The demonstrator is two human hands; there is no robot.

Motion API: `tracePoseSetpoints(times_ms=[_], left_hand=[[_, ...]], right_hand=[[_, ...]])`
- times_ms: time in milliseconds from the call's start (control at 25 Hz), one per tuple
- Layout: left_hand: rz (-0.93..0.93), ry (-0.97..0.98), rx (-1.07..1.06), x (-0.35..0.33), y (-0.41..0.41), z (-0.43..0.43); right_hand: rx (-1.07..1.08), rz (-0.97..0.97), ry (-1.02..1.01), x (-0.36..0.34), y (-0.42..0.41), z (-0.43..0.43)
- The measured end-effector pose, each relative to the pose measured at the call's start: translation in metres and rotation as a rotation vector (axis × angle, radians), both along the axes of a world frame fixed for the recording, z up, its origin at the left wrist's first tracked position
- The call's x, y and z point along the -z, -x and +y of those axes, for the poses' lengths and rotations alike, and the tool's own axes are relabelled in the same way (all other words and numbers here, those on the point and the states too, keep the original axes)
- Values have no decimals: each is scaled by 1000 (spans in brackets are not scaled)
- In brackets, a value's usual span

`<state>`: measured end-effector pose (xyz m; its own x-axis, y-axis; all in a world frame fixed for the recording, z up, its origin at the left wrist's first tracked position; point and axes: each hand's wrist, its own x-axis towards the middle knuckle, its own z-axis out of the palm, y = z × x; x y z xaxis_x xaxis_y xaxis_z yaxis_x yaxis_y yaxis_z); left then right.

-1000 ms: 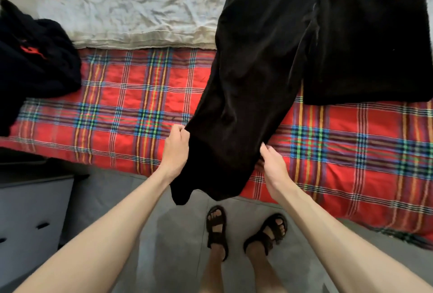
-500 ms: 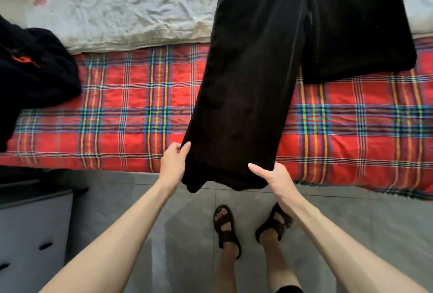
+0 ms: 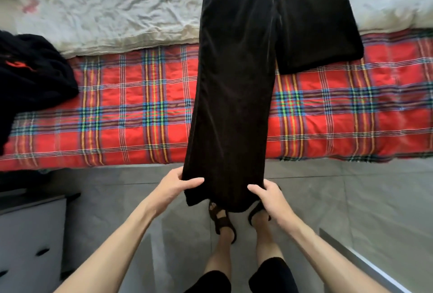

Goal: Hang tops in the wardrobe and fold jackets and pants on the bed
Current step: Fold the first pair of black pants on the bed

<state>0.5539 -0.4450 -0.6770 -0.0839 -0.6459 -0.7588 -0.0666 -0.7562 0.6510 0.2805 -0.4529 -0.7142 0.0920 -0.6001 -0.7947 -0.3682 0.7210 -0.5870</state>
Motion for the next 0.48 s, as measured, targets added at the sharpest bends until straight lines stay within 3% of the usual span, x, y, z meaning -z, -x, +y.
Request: tracePoseSetpoints(times_ms=[120,320,400,480], left_hand=[[-121,52,-141,-31,11,12],[-519,-18,-101,-50,25,27],[-597,82,-120,-65,24,26],[-564,244,-239,-75,20,25]], right_hand=[[215,103,-31,-33,-6,-4],[122,240,-77,-69,-19,5],[95,195,27,-86,-21,3],[87,130,289,-99,-16,5]])
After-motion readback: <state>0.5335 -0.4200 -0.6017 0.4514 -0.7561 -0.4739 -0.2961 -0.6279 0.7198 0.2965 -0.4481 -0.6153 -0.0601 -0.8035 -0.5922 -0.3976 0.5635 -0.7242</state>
